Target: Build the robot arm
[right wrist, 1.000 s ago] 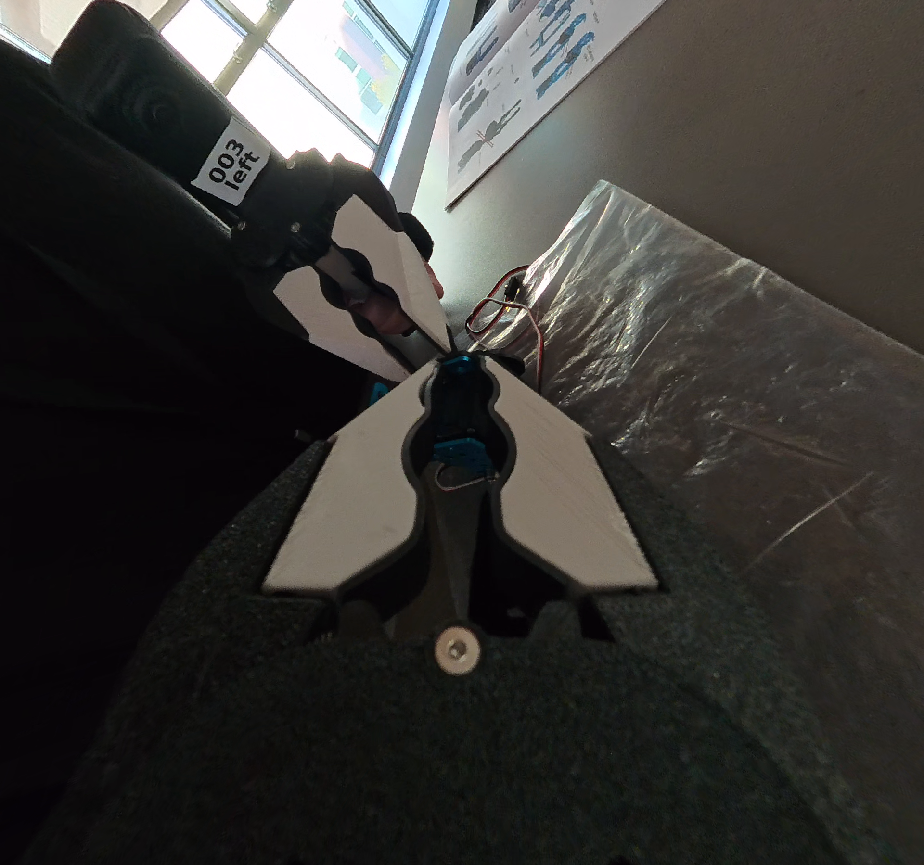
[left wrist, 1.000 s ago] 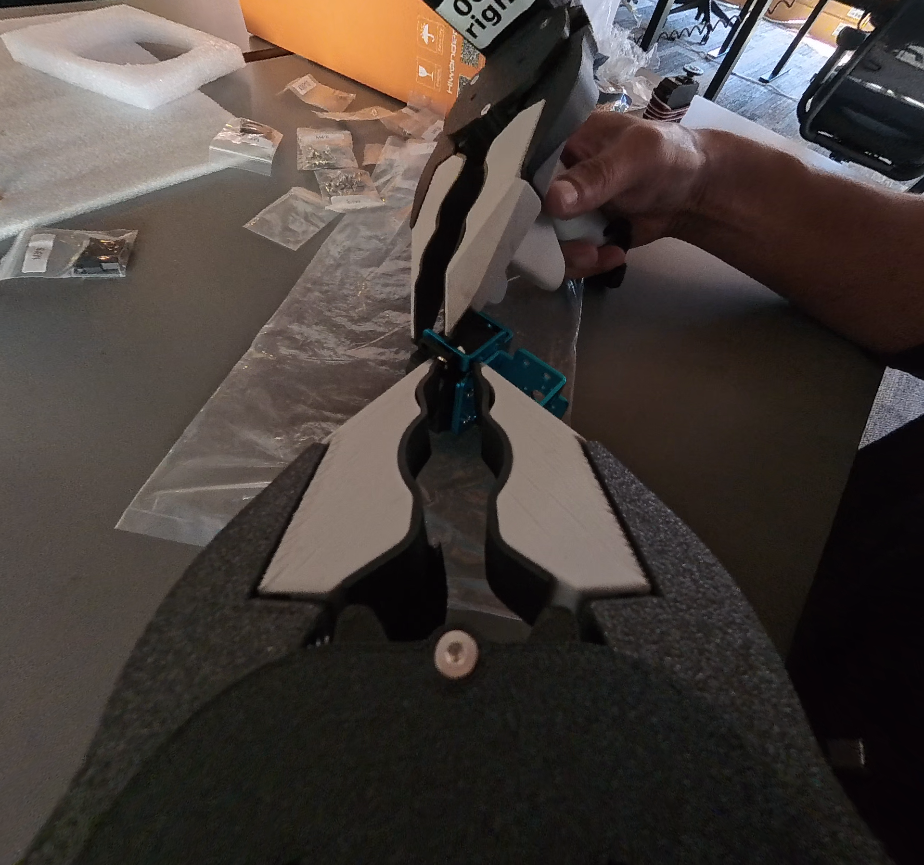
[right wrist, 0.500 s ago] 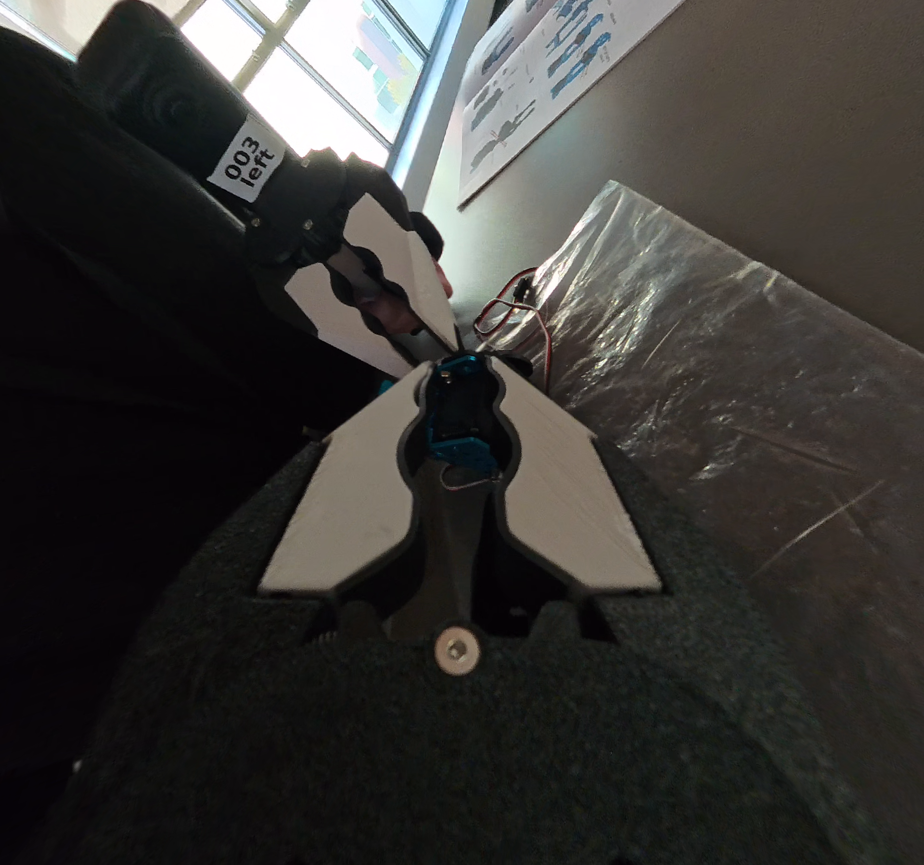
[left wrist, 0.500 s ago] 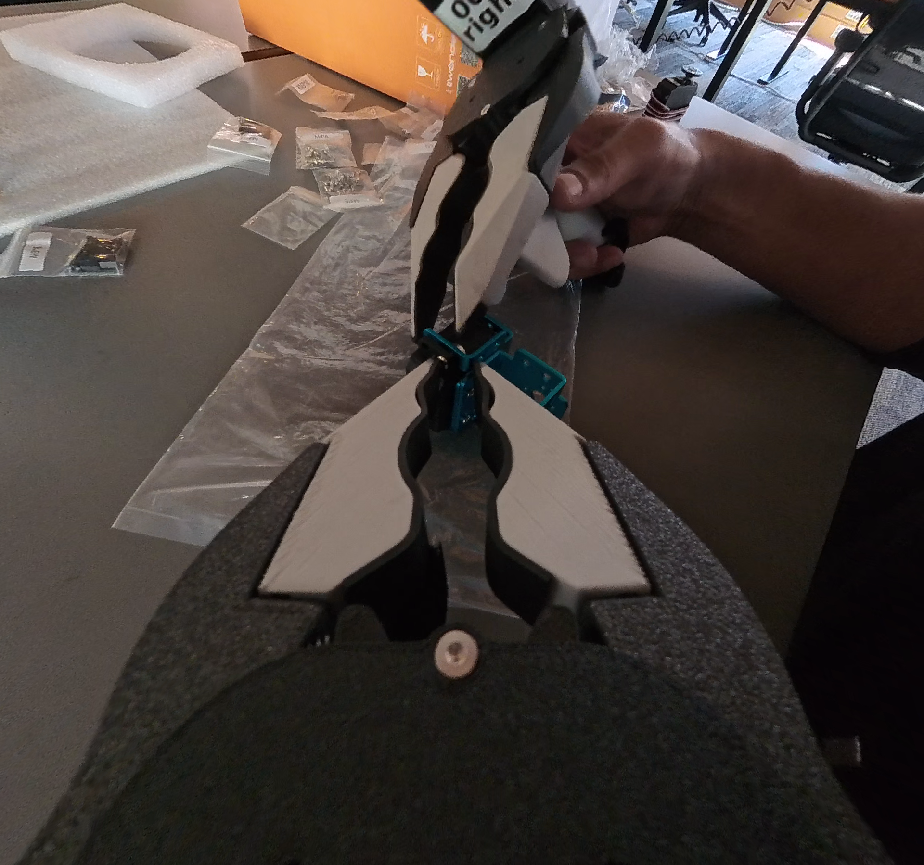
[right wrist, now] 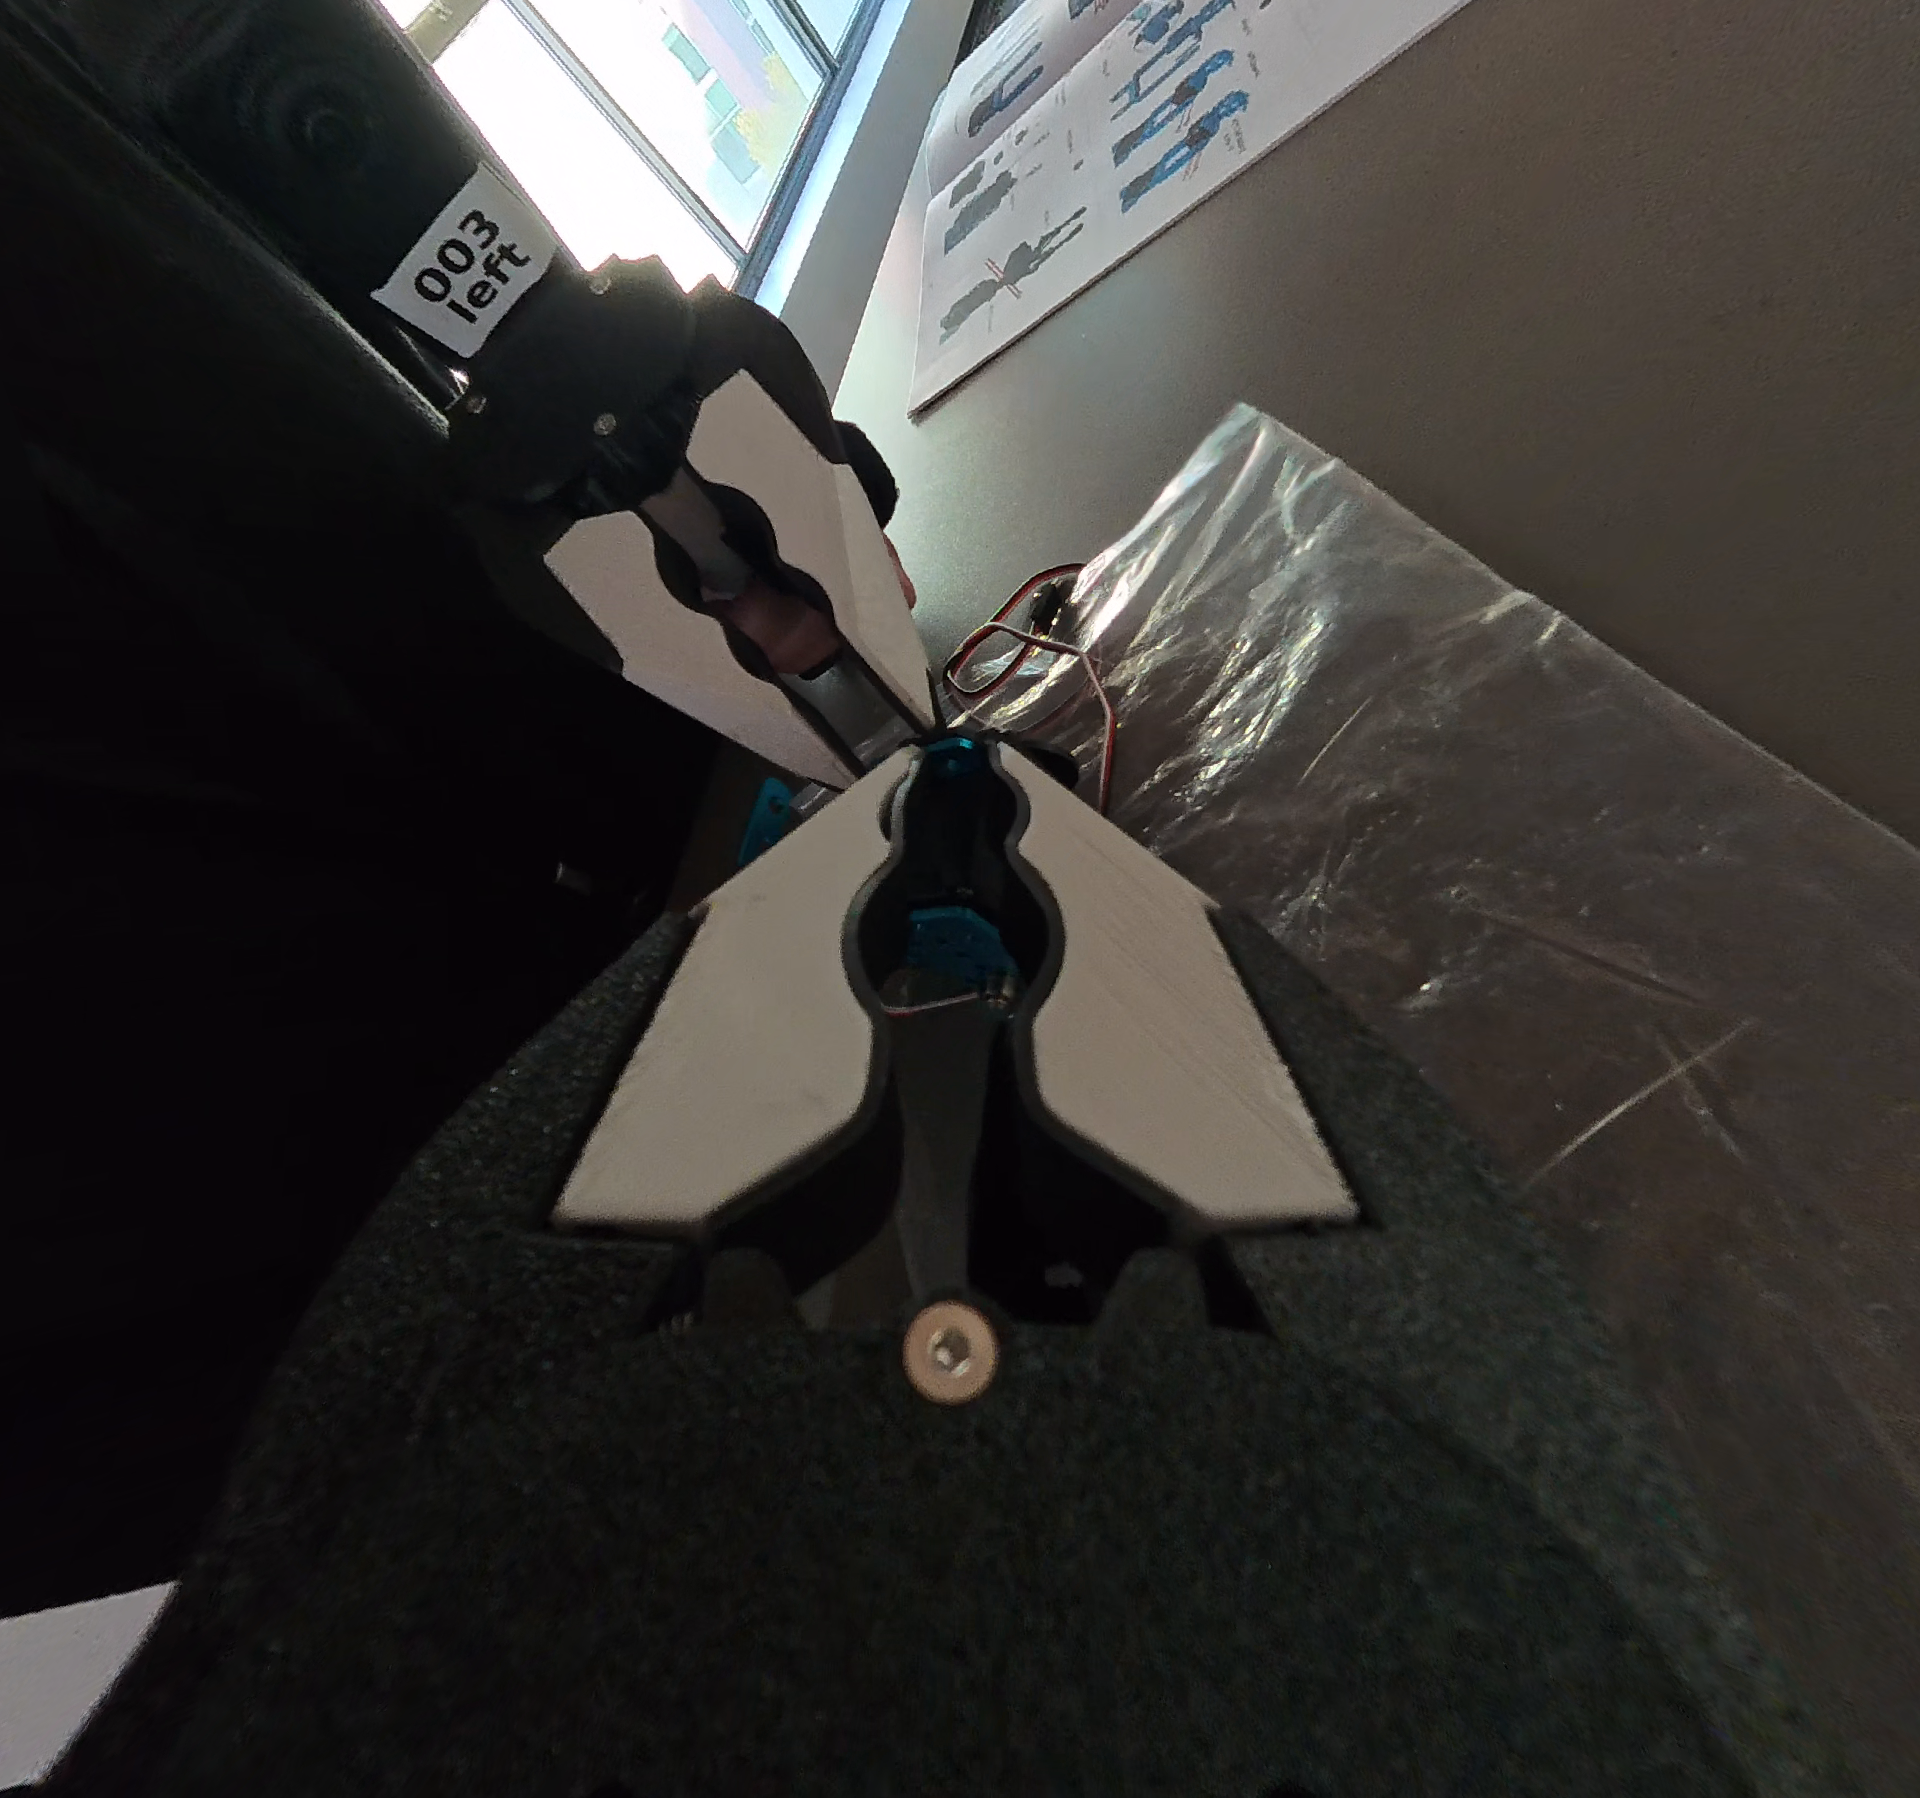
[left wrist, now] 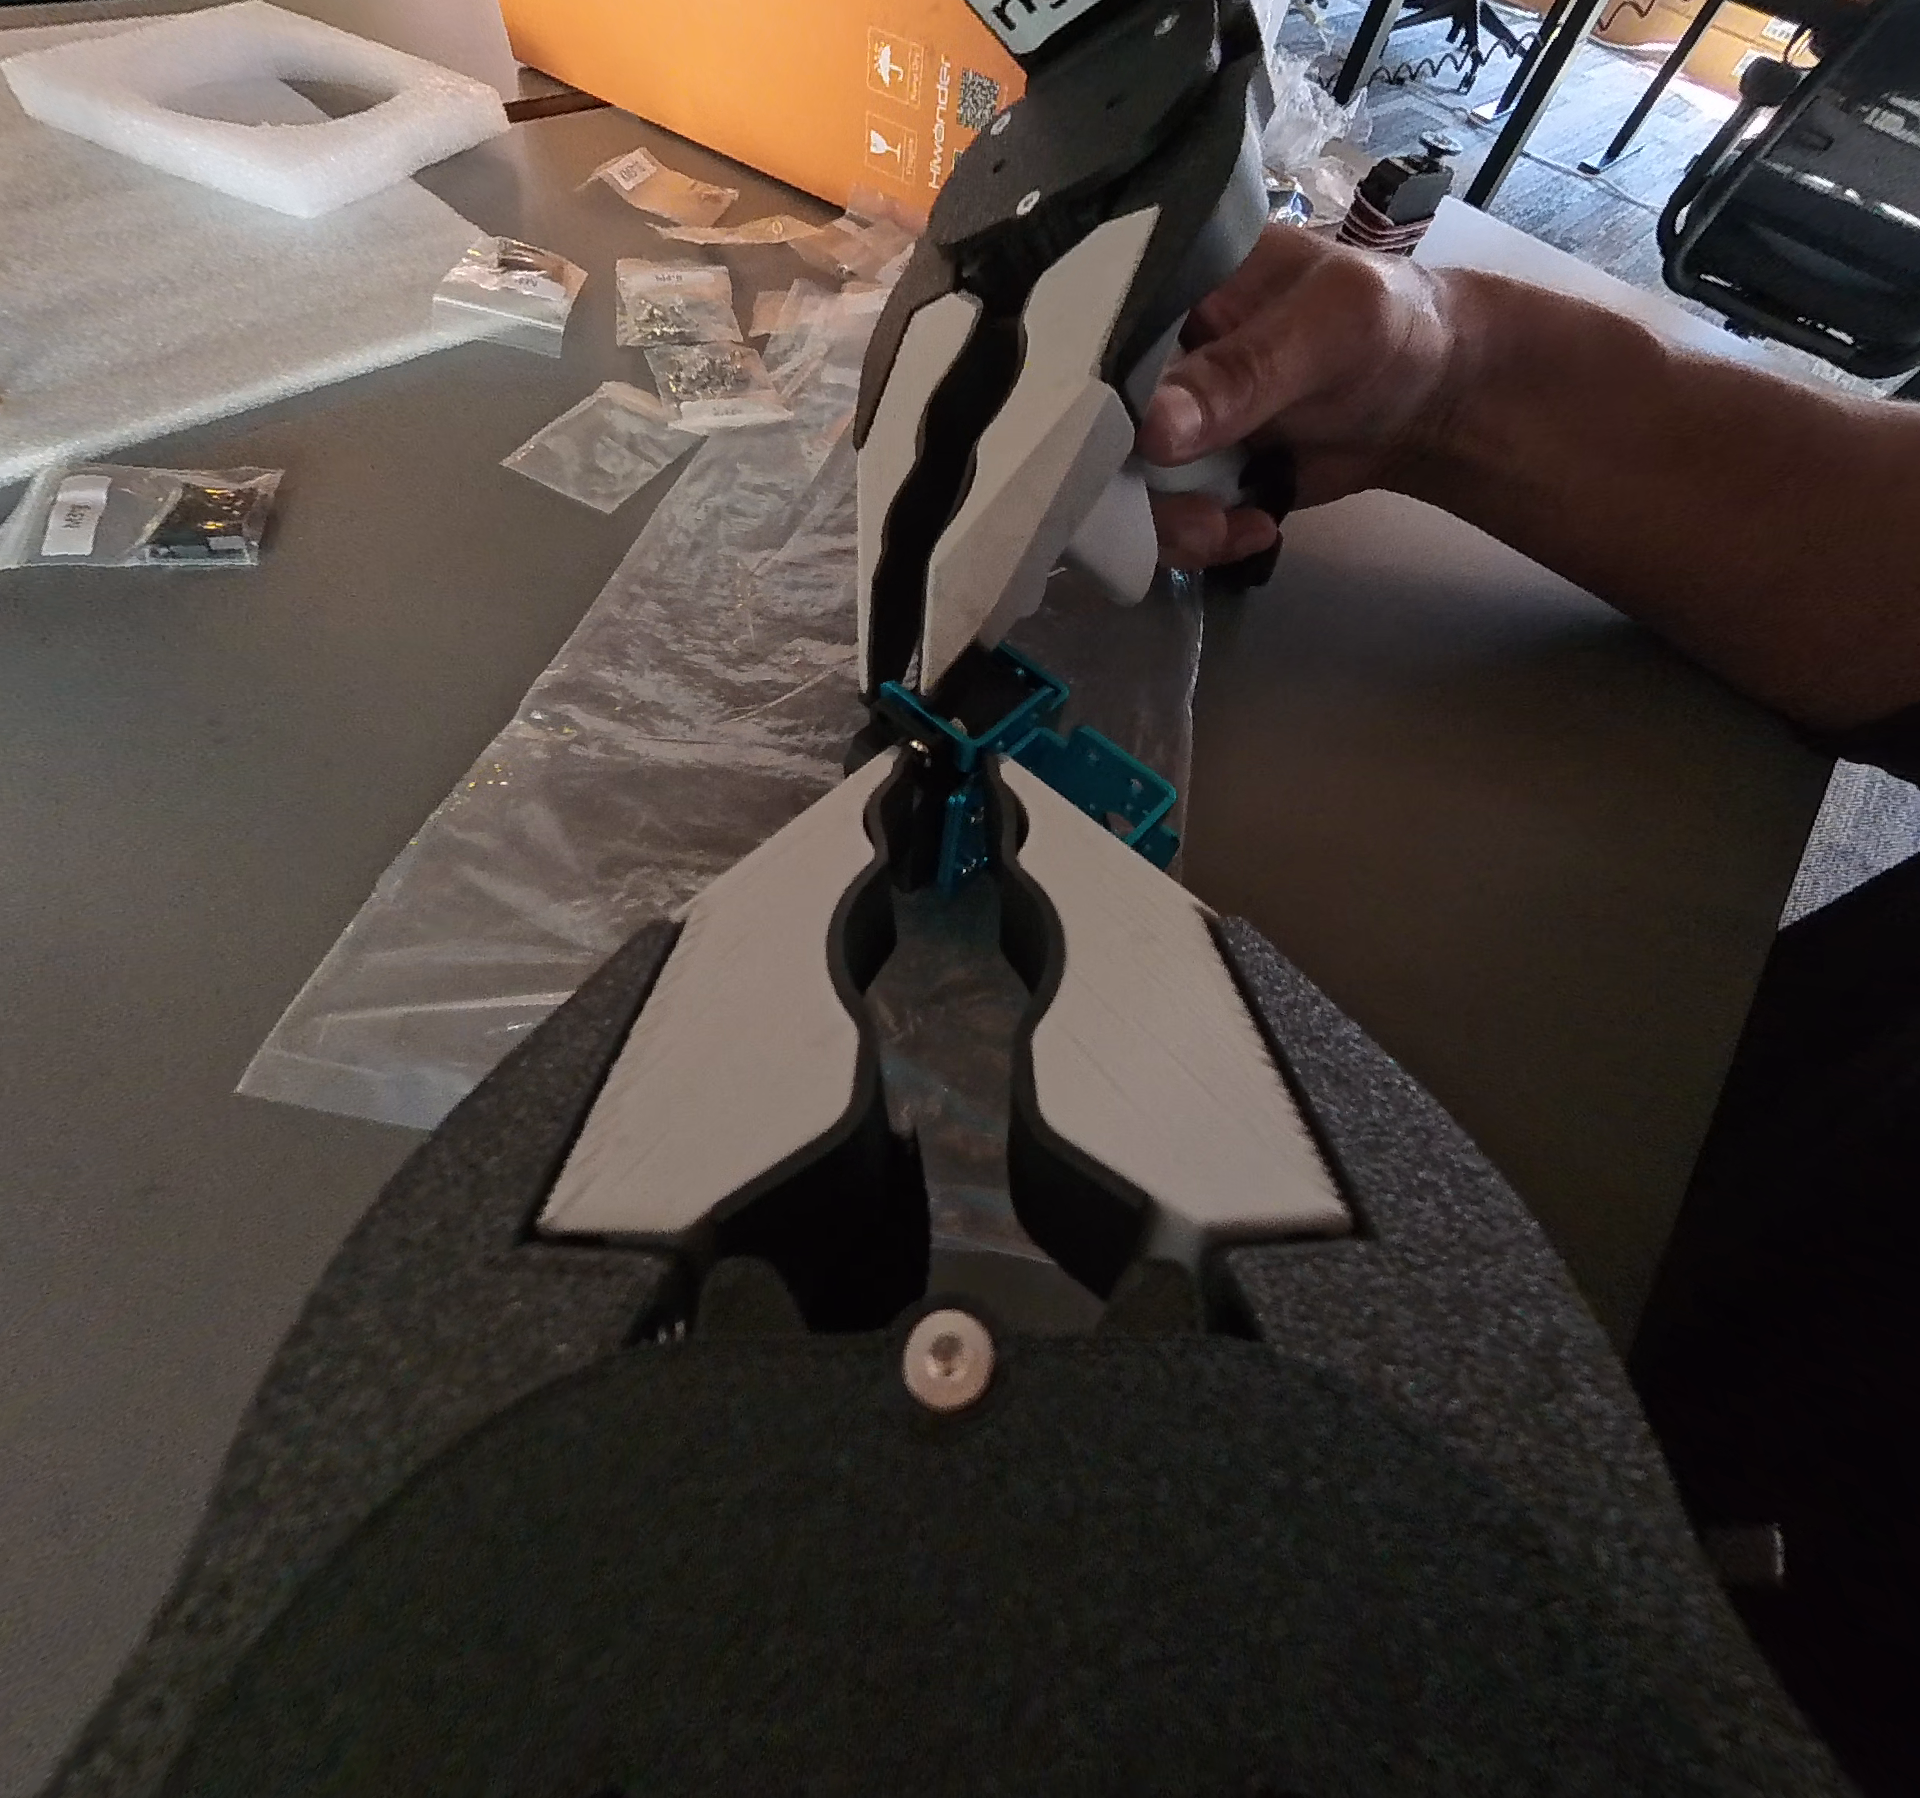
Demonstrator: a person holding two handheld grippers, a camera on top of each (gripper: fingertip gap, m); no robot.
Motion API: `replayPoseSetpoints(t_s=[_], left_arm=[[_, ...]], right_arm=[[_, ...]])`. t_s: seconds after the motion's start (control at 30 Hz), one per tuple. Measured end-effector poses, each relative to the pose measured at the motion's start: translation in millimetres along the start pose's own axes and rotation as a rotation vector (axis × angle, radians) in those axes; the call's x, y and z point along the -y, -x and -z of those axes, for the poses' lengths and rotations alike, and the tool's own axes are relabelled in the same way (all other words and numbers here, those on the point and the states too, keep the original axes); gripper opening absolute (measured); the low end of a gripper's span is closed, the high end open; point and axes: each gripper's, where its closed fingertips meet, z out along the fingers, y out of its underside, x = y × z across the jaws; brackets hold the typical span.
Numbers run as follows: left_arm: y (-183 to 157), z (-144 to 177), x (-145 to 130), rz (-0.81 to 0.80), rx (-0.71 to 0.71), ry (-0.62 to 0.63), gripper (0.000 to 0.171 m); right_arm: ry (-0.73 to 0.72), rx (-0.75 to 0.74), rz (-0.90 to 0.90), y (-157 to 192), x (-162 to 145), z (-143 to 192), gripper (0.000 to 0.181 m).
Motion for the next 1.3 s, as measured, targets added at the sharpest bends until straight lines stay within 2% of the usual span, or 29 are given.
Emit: replayPoseSetpoints(t_s=[0.13,0.3,0.37,0.43,0.6,0.73,0.83,0.97,1.03,1.17,1.3], left_arm=[[0,0,0,-0.001,0.001,0.000,0.013],[1,0,0,-0.003,0.006,0.001,0.013],[1,1,0,0.000,0.000,0.004,0.013],[1,2,-1,0.002,-0.007,0.011,0.012],[-4,9,-3,0.029,-0.070,0.018,0.015],[-5,21,-6,0.027,-0.111,0.033,0.021],[17,44,-17,-0.051,-0.065,0.073,0.022],[51,65,-52,-0.176,-0.017,0.247,0.020],[54,69,-62,-0.168,-0.037,0.291,0.020],[57,70,-65,-0.175,-0.047,0.315,0.020],[60,61,-60,-0.157,-0.048,0.326,0.015]], right_arm=[[0.001,-0.003,0.000,0,0,0,0.008],[-0.020,0.044,-0.091,-2,2,0,0.010],[-0.021,0.012,-0.099,-6,4,1,0.029],[-0.041,0.013,-0.072,-1,10,5,0.025],[-0.052,-0.016,-0.013,8,14,14,0.041],[-0.003,-0.089,0.063,15,10,7,0.038],[-0.027,-0.209,0.126,14,14,13,0.032],[-0.120,-0.263,0.106,15,16,23,0.031],[-0.164,-0.296,0.093,11,17,28,0.030],[-0.191,-0.366,0.098,2,18,39,0.024],[-0.198,-0.342,0.059,-2,16,39,0.024]])
